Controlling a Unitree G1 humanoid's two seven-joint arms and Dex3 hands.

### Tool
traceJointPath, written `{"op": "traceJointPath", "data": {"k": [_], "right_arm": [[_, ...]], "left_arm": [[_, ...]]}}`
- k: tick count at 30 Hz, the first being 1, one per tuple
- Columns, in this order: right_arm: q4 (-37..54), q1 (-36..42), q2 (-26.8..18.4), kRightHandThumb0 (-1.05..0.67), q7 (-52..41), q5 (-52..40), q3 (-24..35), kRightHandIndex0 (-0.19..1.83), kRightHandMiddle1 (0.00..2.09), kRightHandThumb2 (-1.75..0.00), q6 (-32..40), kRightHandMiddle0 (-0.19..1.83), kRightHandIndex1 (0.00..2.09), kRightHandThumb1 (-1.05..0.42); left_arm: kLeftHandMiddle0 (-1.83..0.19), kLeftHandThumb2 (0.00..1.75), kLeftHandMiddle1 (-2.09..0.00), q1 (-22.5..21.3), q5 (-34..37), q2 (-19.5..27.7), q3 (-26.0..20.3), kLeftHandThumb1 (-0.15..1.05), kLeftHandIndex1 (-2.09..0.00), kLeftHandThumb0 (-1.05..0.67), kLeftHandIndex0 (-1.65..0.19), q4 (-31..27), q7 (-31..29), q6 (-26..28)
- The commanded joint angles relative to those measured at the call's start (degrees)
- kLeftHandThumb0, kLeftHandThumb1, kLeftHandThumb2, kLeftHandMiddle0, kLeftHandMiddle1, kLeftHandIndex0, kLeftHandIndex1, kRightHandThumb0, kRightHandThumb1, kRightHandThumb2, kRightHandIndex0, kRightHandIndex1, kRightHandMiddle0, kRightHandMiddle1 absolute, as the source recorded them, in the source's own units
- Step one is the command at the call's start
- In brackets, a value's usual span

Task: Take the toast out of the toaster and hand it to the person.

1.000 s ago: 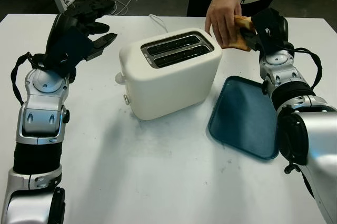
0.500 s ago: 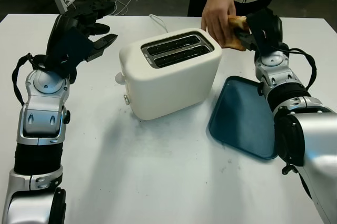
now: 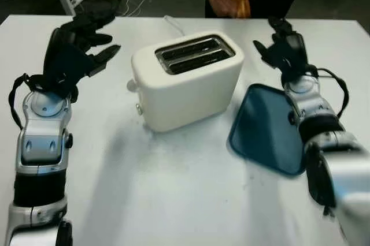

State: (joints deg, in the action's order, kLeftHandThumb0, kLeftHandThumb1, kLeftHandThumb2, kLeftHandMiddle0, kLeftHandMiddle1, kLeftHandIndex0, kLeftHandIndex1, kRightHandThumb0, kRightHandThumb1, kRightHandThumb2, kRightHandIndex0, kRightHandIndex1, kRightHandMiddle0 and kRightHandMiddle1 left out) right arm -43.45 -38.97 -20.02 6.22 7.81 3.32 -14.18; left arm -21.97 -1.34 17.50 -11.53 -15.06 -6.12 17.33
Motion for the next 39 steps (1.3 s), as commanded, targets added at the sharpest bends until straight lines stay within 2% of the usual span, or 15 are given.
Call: {"op": "traceJointPath", "data": {"k": [1, 6, 10, 13, 18, 21, 25, 29, 33, 39], "right_arm": [[16.2, 10.8, 3.0, -0.63, -2.0, -5.1, 2.0, 0.20, 0.01, -0.40, 0.8, 0.24, 0.01, -0.92], [38.5, 26.9, 6.8, -0.63, -2.6, -6.6, 1.3, 0.22, 0.00, -0.45, 3.7, 0.22, 0.02, -0.92], [48.0, 34.0, 9.3, -0.66, -4.2, -7.8, 0.2, 0.23, 0.00, -0.46, 7.6, 0.22, 0.02, -0.92], [53.9, 37.9, 10.9, -0.63, -5.8, -9.0, -0.8, 0.21, 0.00, -0.47, 9.1, 0.19, 0.01, -0.92], [57.6, 41.7, 12.6, -0.66, -6.1, -7.7, -2.7, 0.22, 0.00, -0.49, 9.8, 0.19, 0.01, -0.92], [58.9, 43.0, 13.6, -0.62, -6.5, -8.5, -3.5, 0.20, 0.00, -0.49, 13.0, 0.19, 0.00, -0.92], [55.1, 42.4, 14.4, -0.61, -7.3, -9.6, -3.4, 0.17, 0.00, -0.49, 13.9, 0.14, 0.00, -0.92], [52.5, 41.7, 14.7, -0.62, -8.3, -9.7, -3.5, 0.12, 0.00, -0.50, 13.7, 0.09, 0.00, -0.92], [50.6, 42.0, 15.3, -0.62, -8.1, -8.7, -4.0, 0.08, 0.01, -0.50, 12.7, 0.07, 0.00, -0.92], [49.5, 41.8, 16.8, -0.60, -7.4, -8.3, -4.2, 0.12, 0.01, -0.49, 12.7, 0.10, 0.03, -0.92]], "left_arm": [[-0.33, 0.20, -0.75, 3.6, 2.8, -1.9, -2.2, 0.92, -0.05, -0.14, -0.56, -4.3, 1.2, 1.1], [-0.27, 0.20, -0.71, 9.5, 5.9, -4.7, -4.0, 0.91, -0.03, -0.18, -0.52, -10.7, 1.4, 1.1], [-0.24, 0.17, -0.66, 13.3, 9.1, -6.4, -4.8, 0.92, -0.01, -0.22, -0.50, -15.4, 1.5, 3.3], [-0.25, 0.22, -0.60, 17.1, 8.1, -7.6, -3.0, 0.92, 0.00, -0.21, -0.48, -18.5, 2.6, 3.9], [-0.27, 0.27, -0.56, 22.5, 8.1, -10.7, -0.5, 0.92, 0.00, -0.28, -0.45, -17.6, 3.9, 2.9], [-0.26, 0.31, -0.53, 25.3, 9.0, -12.8, 0.2, 0.92, 0.00, -0.24, -0.43, -17.1, 4.4, 2.4], [-0.24, 0.33, -0.42, 28.4, 8.2, -16.0, 2.4, 0.92, 0.00, -0.26, -0.39, -17.7, 6.3, 2.6], [-0.20, 0.31, -0.36, 30.9, 8.8, -18.9, 4.3, 0.92, 0.00, -0.33, -0.33, -14.3, 5.8, -3.3], [-0.20, 0.31, -0.35, 33.0, 5.9, -20.3, 6.8, 0.92, -0.01, -0.39, -0.32, -9.7, 6.7, -10.8], [-0.22, 0.33, -0.38, 32.2, 3.6, -21.1, 8.0, 0.92, -0.02, -0.38, -0.35, -5.9, 9.0, -15.1]]}}
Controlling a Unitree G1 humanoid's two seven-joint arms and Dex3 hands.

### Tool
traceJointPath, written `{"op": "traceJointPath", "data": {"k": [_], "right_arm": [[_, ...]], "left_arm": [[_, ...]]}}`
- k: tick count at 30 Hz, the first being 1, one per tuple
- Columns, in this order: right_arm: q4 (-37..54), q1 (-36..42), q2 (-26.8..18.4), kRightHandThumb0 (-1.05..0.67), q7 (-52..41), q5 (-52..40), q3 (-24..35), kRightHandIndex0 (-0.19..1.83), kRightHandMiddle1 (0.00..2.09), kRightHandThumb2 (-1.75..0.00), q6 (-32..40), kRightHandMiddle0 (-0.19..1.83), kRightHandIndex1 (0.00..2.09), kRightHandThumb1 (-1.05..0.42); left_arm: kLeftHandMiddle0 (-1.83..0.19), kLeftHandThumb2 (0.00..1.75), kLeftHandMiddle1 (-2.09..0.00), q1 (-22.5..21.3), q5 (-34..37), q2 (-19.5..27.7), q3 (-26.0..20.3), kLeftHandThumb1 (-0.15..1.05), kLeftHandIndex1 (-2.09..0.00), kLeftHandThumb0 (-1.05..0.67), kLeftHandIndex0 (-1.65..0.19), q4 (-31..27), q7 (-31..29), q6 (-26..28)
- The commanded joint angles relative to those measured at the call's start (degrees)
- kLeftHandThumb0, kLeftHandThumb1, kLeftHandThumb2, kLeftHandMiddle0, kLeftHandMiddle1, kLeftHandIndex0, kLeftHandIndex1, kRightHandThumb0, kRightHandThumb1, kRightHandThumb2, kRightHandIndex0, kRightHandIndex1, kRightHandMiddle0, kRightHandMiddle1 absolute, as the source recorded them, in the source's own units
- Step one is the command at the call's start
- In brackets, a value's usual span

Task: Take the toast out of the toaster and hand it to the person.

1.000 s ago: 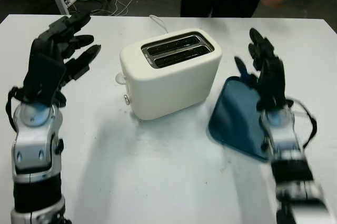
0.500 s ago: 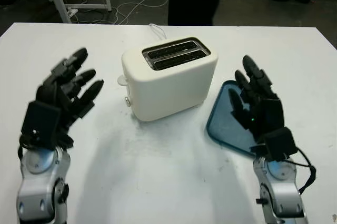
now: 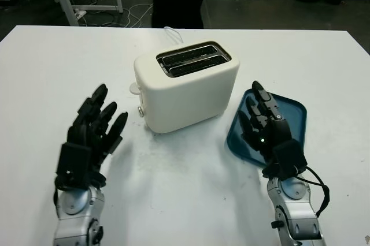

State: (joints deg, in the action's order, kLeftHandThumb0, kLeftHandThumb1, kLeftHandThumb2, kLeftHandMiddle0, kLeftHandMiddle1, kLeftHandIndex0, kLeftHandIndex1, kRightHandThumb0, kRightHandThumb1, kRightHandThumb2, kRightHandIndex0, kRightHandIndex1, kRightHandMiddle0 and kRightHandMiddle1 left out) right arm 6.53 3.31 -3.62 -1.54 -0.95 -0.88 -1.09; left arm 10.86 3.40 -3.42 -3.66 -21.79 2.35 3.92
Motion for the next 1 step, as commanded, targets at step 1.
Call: {"op": "traceJointPath", "data": {"k": [1], "right_arm": [[-0.8, -0.7, 0.4, -0.60, 0.6, 0.8, 0.0, 0.12, 0.01, -0.50, -0.8, 0.10, 0.02, -0.92]], "left_arm": [[-0.22, 0.34, -0.38, -1.0, -1.3, 0.1, 0.1, 0.92, -0.02, -0.39, -0.35, 1.3, 0.6, -2.2]]}}
